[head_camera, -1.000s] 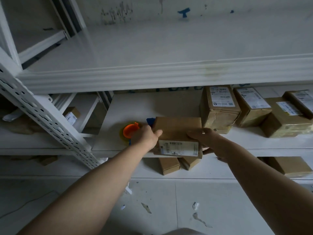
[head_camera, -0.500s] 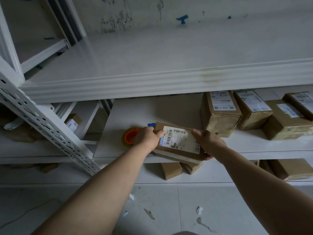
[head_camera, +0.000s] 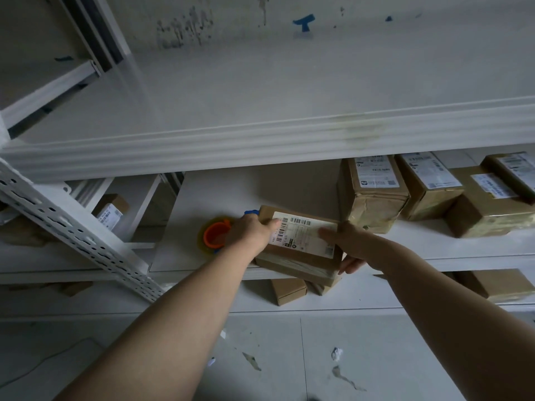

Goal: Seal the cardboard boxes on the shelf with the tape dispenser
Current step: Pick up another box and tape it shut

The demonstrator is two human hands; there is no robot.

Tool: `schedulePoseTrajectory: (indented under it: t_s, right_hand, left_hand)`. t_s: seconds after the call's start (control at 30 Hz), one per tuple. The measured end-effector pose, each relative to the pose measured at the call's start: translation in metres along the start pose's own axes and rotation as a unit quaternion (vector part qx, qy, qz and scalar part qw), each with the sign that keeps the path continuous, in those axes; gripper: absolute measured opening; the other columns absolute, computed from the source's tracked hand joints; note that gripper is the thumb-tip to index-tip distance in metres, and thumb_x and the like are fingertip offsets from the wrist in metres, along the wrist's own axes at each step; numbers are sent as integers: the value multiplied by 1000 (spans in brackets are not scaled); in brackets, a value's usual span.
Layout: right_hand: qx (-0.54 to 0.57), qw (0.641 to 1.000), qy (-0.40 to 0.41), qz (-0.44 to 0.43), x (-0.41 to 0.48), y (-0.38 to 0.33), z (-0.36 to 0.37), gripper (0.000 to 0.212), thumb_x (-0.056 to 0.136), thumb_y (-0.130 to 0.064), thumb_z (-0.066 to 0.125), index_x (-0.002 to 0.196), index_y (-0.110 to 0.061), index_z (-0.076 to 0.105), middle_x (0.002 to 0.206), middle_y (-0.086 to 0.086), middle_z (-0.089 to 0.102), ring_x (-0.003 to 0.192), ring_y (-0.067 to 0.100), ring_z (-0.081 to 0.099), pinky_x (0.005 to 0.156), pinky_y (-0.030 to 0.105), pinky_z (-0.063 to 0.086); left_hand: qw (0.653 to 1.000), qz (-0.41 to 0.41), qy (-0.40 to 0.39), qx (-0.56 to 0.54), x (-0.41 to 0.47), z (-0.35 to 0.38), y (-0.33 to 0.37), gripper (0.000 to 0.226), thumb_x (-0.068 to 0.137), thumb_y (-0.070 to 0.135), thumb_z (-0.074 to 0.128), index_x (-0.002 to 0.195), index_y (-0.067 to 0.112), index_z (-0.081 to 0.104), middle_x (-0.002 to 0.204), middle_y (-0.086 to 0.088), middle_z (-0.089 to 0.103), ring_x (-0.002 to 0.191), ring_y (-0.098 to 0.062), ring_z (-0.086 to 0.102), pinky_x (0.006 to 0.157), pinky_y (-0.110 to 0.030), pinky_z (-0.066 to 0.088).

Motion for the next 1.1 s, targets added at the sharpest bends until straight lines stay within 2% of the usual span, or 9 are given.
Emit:
schedulePoseTrajectory:
  t_s: [0.1,0.3,0.43,0.5,0.57,0.67,0.83,1.0,1.1]
  right_hand:
    - [30,999,-28,-5,-3,3,-5,36,99,-45,44,113,-14,54,96,8,67,68,25,71,58,31,58]
    - [44,999,-23,4,-9,8,-6,48,95,-55,43,120,-16,54,113,12,63,75,27,73,62,31,58]
    - [90,995,32,35,-15,9,5,55,94,-57,43,116,-8,54,96,14,65,69,28,72,56,31,57]
    - [83,996,2,45,-20,9,14,63,92,-64,39,113,-6,54,94,15,66,70,28,72,55,29,56]
    - [9,998,-53,46,-26,10,20,67,92,-67,33,115,-8,55,103,13,66,83,27,72,68,33,58]
    - [-26,1000,1,-5,-26,5,18,50,96,-54,41,129,-17,46,109,5,58,93,25,66,72,34,56]
    - [62,994,57,-63,-20,6,18,37,99,-35,47,133,-23,49,109,5,63,95,27,66,81,41,58]
    - [145,984,65,-82,-16,8,16,39,98,-28,51,137,-29,49,111,11,66,96,32,68,82,39,56]
    - [139,983,79,-92,-11,2,18,40,97,-29,53,137,-29,50,106,9,68,93,32,69,81,42,57]
  left_hand:
    - [998,-9,-3,-56,1,-3,-5,37,93,48,51,101,17,69,97,-4,72,84,-21,65,74,-32,50]
    - [989,-71,-33,-129,-7,-5,-12,41,101,45,36,125,19,56,115,-7,64,102,-25,60,92,-40,51]
    - [980,-94,-55,-168,-17,-14,-13,45,98,41,45,135,15,45,132,-12,53,113,-32,55,91,-46,53]
    - [978,-76,-67,-181,-21,-14,-7,55,97,38,50,144,14,34,138,-12,47,117,-33,53,87,-44,55]
    - [961,-56,-120,-243,-30,-6,5,63,96,32,54,150,17,24,144,-9,43,123,-29,49,87,-43,54]
    - [976,20,-140,-166,-34,7,18,70,93,26,60,151,24,22,141,-5,49,118,-24,54,98,-43,49]
    - [986,99,-133,-34,-42,14,22,73,95,25,57,152,35,12,142,-1,48,118,-22,52,101,-35,45]
    - [974,89,-203,-40,-39,9,13,85,89,27,66,152,37,10,145,2,42,122,-21,49,98,-33,45]
    - [980,94,-173,-5,-34,8,12,93,86,23,71,152,38,6,142,-1,48,118,-20,53,101,-36,46]
Point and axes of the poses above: each hand's wrist, its own x-axis towards the middle knuckle, its own z-axis out of the palm, y = z × x, the point moved 3 cm from there along x, towards the middle knuckle
